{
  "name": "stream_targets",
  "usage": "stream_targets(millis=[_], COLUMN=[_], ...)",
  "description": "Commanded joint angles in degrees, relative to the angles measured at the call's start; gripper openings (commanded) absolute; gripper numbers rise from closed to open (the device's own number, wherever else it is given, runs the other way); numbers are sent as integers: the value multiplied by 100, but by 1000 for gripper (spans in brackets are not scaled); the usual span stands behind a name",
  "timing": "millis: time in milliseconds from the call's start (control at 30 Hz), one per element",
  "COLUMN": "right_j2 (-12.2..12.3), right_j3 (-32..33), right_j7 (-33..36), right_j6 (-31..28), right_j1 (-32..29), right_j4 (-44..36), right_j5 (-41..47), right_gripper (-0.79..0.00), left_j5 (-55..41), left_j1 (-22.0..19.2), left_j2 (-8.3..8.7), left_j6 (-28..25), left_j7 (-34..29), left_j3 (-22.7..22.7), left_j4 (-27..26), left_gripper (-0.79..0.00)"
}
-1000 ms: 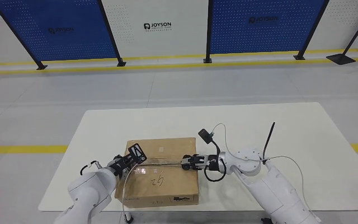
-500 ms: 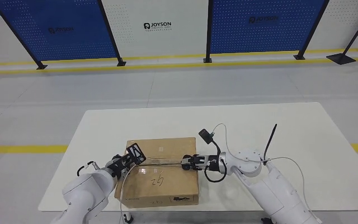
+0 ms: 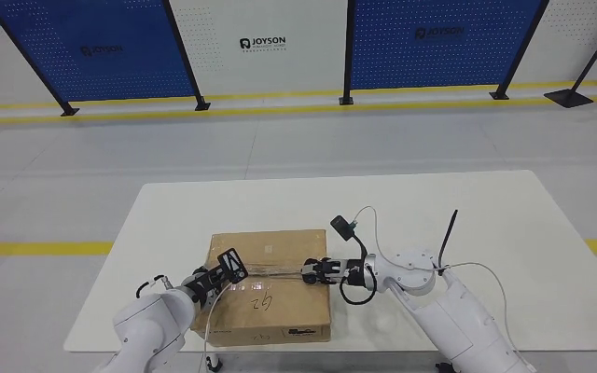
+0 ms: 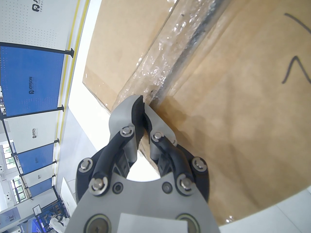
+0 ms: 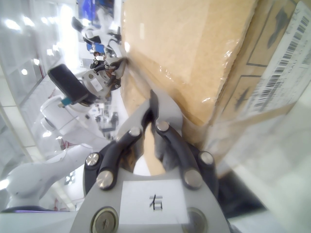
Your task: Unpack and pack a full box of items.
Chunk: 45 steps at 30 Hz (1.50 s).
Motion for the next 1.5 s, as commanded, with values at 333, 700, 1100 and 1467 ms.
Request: stream_targets(millis=[333, 700, 1100, 1467], right_j2=[8, 6, 16, 31], right_j3=[25, 9, 23, 171], right_j7=[25, 19, 7, -156], right_j6=[-1, 18, 74, 53], right_j1=[-5, -20, -62, -116], right_j4=[-5, -53, -124, -291], right_j5=[-5, -17, -37, 105], right_gripper=[-785, -785, -785, -785], left_j5=[-57, 46, 275, 188], left_j1=[-47, -324, -339, -285], left_j2=[-2, 3, -12, -13], left_j6=[108, 65, 167, 233], left_j7=[-24, -39, 2, -6], left_j3=[-9, 93, 353, 225], left_j4=[-47, -73, 258, 101], left_gripper=[-785, -785, -785, -785])
